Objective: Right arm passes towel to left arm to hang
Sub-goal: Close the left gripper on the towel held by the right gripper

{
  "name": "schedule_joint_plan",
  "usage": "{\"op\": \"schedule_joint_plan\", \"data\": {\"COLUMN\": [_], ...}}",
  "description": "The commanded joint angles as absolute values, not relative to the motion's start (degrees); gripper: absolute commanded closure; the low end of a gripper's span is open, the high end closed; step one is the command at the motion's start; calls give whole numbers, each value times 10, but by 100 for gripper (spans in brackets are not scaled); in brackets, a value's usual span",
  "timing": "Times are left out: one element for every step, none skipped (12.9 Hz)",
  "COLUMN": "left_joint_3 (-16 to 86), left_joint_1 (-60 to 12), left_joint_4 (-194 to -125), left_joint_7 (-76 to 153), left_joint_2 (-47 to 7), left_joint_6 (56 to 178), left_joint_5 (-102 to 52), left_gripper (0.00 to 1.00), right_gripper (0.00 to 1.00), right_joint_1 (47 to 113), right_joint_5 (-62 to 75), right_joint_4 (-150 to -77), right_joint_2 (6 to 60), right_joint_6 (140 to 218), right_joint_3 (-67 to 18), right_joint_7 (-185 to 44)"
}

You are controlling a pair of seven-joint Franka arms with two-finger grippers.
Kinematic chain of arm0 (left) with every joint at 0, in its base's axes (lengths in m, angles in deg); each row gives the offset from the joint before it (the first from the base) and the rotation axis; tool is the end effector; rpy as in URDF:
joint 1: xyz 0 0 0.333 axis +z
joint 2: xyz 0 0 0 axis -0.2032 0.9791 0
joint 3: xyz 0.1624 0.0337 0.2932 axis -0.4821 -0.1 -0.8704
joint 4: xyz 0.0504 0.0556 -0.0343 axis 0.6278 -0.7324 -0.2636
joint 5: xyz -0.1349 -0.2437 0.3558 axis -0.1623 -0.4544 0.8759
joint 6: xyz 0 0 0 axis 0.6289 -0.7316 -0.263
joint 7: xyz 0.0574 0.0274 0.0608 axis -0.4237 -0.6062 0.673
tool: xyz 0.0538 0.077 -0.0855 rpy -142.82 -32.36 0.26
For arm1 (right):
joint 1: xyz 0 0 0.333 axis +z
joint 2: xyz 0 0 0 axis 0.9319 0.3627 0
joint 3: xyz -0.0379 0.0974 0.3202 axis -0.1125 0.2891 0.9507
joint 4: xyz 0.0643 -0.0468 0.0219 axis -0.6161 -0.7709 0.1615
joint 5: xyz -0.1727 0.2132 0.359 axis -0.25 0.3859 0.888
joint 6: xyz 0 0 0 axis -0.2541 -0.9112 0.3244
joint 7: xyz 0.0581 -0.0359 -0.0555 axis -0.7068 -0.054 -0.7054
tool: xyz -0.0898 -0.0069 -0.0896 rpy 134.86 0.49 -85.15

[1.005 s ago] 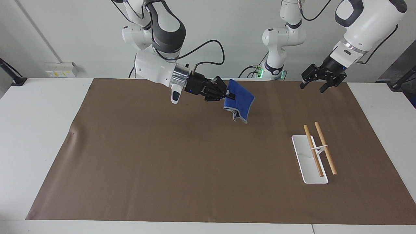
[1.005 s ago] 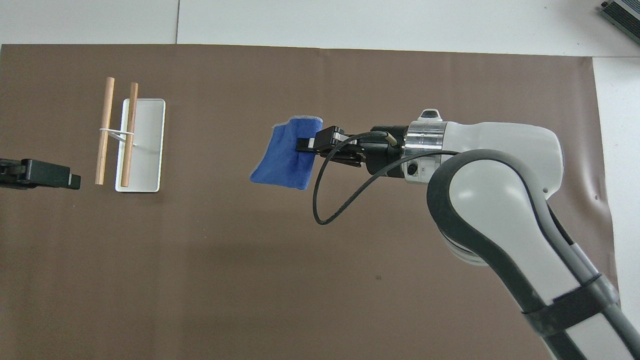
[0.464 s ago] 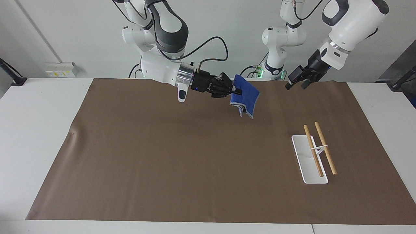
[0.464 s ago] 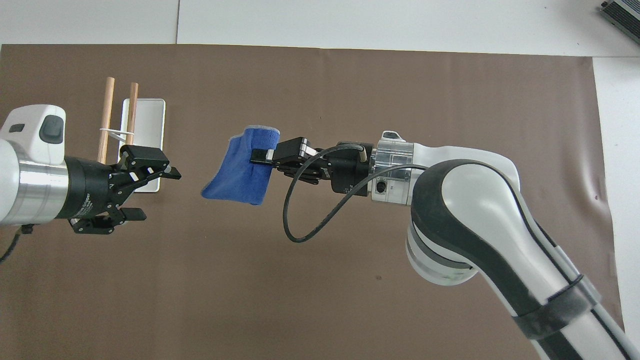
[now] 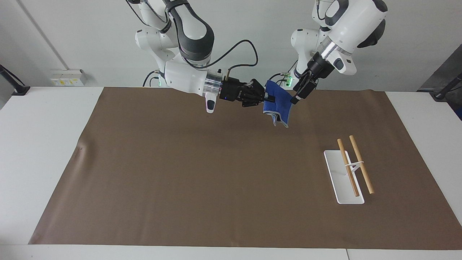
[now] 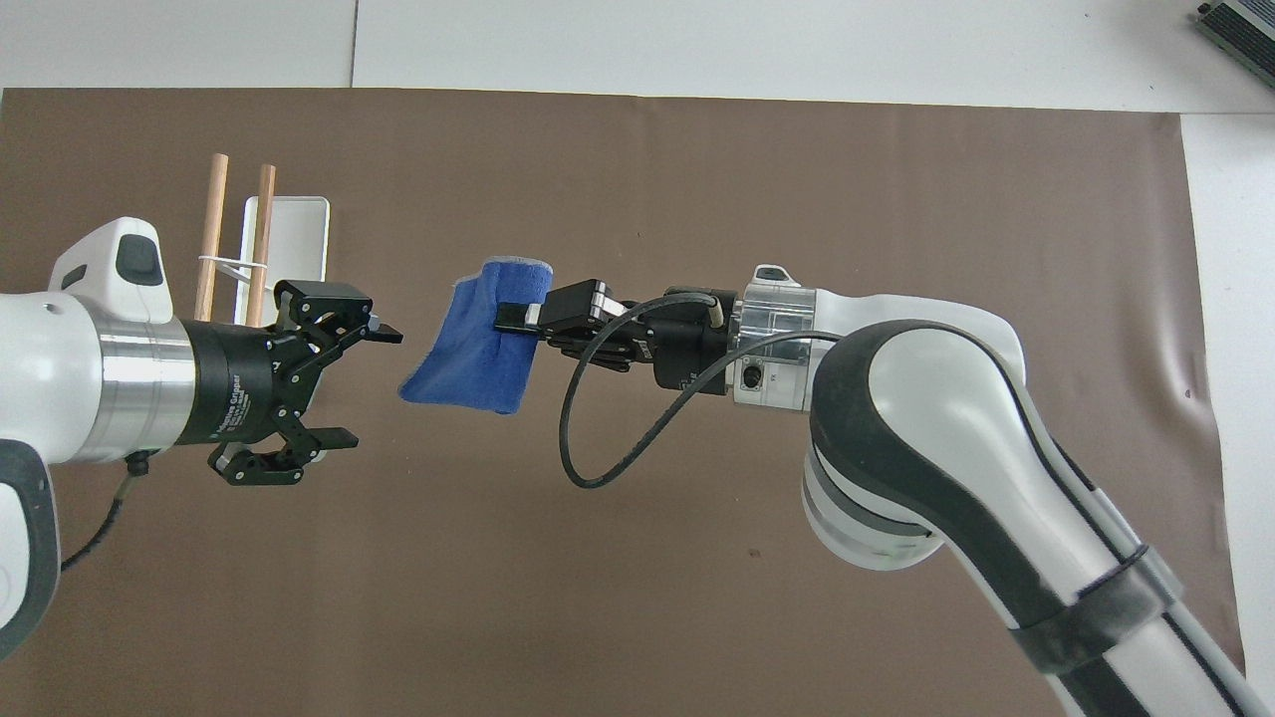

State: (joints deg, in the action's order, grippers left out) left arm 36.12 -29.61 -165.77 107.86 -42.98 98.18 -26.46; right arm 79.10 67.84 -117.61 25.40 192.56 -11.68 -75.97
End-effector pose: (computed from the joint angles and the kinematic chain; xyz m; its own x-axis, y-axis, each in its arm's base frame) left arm 0.5238 -0.2434 0.5791 0.3270 0.8573 -0.3977 0.9323 -0.2240 0.2839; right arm 0.5892 0.3762 0.4921 0.9762 -0.1715 -0.1325 -0.1640 -0.1846 -0.9690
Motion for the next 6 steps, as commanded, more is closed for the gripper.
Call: {"op": "schedule_joint_plan", "data": {"left_joint_3": [354,353,353,353,353,353], "left_joint_1": [-316,-318,-318,-317,-318,-318], "left_joint_4": [-1708,-1711,-1711,-1711,-1711,-1710], "left_joint_7": [1135,1140,1139,1139,1136,1131], "left_joint_2": [-454,-453,-451,-449,-446,-445], "left_joint_6": [1043,1049,1051,1055,1061,1062], "left_joint_5": [-276,-276,-276,-276,-276,-275], "left_gripper": [3,16,42,67,91,100], "right_gripper": [100,100,100,100,100,100], "right_joint_1": [787,787,786,786,783,781], "right_joint_5": [698,698,698,698,698,698], "right_joint_4": [-1183,-1183,-1183,-1183,-1183,-1183], "right_joint_2": [250,250,250,250,250,250], "right_joint_6": [1921,1921,1920,1920,1919,1918], "right_joint_3": [-114,-114,-114,-114,-114,-114], "right_joint_7": [-787,-787,-787,-788,-789,-790]}}
